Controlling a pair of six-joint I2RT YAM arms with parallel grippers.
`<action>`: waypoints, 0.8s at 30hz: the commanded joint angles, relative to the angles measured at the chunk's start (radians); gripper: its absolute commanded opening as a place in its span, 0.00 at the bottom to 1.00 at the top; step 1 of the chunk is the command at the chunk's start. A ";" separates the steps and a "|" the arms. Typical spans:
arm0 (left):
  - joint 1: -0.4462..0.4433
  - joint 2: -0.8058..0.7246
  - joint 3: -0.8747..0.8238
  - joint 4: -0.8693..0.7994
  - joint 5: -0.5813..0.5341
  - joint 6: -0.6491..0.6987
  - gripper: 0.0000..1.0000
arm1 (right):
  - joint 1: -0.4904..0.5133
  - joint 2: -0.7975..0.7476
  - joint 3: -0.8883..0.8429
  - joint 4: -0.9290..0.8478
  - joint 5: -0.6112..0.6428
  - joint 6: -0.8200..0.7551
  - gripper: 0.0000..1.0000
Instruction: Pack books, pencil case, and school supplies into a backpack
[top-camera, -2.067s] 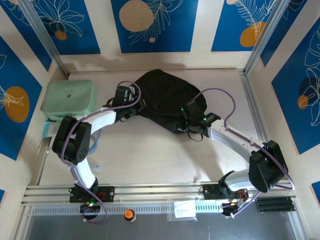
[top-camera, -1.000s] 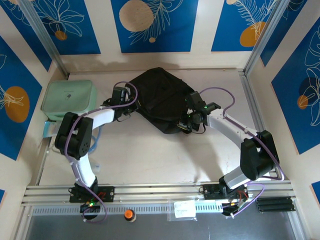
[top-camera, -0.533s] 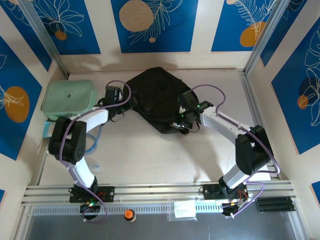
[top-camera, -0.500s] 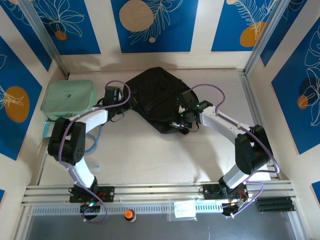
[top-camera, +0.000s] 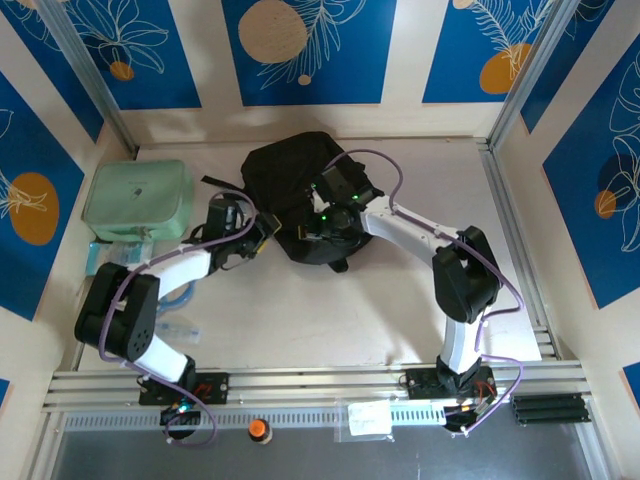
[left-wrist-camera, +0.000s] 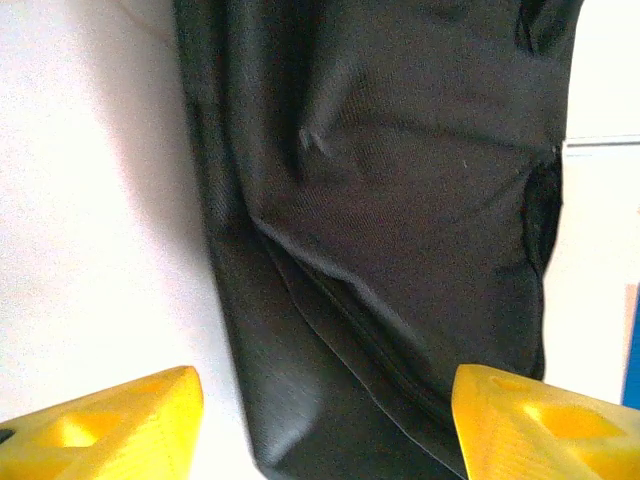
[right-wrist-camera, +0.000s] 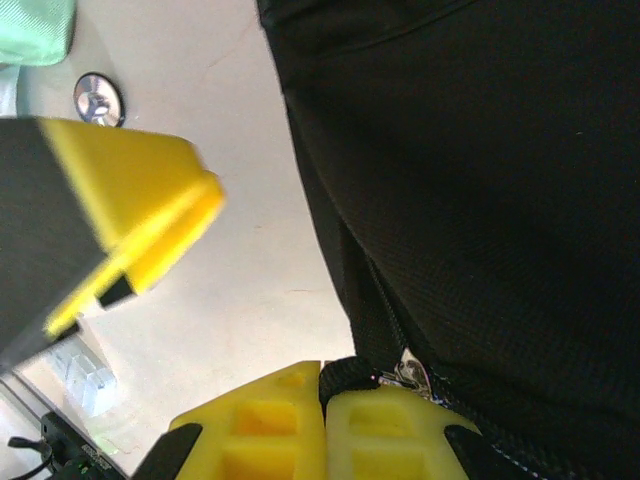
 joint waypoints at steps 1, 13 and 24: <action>-0.017 0.024 -0.005 0.125 0.029 -0.123 0.66 | 0.013 0.013 0.039 0.019 -0.051 -0.028 0.00; -0.029 0.209 0.058 0.277 0.031 -0.237 0.43 | 0.024 -0.017 -0.035 0.042 -0.074 -0.002 0.00; -0.014 0.270 0.093 0.181 -0.049 -0.158 0.05 | 0.013 -0.121 -0.187 0.010 0.030 0.034 0.00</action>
